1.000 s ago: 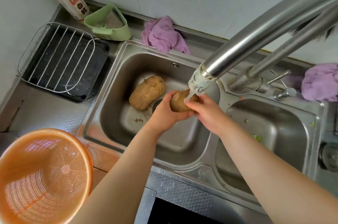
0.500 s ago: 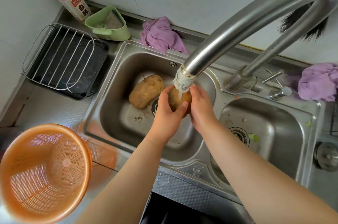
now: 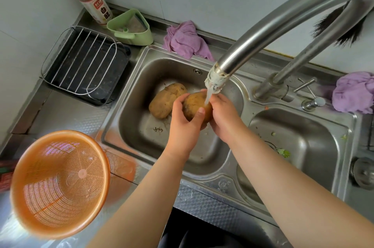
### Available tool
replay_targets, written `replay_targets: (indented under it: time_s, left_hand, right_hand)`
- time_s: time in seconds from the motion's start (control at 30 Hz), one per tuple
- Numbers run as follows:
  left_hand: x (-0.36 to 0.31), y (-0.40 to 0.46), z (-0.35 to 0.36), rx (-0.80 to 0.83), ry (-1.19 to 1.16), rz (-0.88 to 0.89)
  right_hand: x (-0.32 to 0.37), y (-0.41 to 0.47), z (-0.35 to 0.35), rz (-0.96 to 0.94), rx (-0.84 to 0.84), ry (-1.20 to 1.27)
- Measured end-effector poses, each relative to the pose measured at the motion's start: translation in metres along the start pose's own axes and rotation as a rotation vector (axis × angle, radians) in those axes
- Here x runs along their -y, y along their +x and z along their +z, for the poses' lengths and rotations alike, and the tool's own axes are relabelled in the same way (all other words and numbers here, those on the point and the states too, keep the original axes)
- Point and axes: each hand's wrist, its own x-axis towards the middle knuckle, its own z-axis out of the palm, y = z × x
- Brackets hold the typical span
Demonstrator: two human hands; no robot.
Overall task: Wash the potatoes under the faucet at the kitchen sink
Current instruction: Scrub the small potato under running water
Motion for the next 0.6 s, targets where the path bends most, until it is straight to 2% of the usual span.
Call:
replay_targets:
  time_s: [0.1,0.27,0.4,0.5,0.6]
  left_hand:
    - [-0.008,0.003,-0.005,-0.007,-0.044,-0.033]
    - [-0.015,-0.002,0.002,-0.036,0.067,0.079]
    - [-0.025,-0.004,-0.004,-0.002,-0.040,0.025]
    - [-0.037,-0.008,-0.014,0.045,-0.129,-0.034]
    - [-0.044,-0.015,-0.022,0.086,-0.177,-0.034]
  right_hand:
    - [0.005,-0.009,0.001,-0.018,0.150,0.050]
    - [0.011,-0.007,0.013,-0.035,-0.075,0.013]
    - [0.025,-0.016,0.014,-0.068,-0.018,-0.031]
    - [0.043,-0.036,0.010,-0.315,0.071,-0.212]
    - [0.065,-0.057,0.001,-0.574,0.158,-0.150]
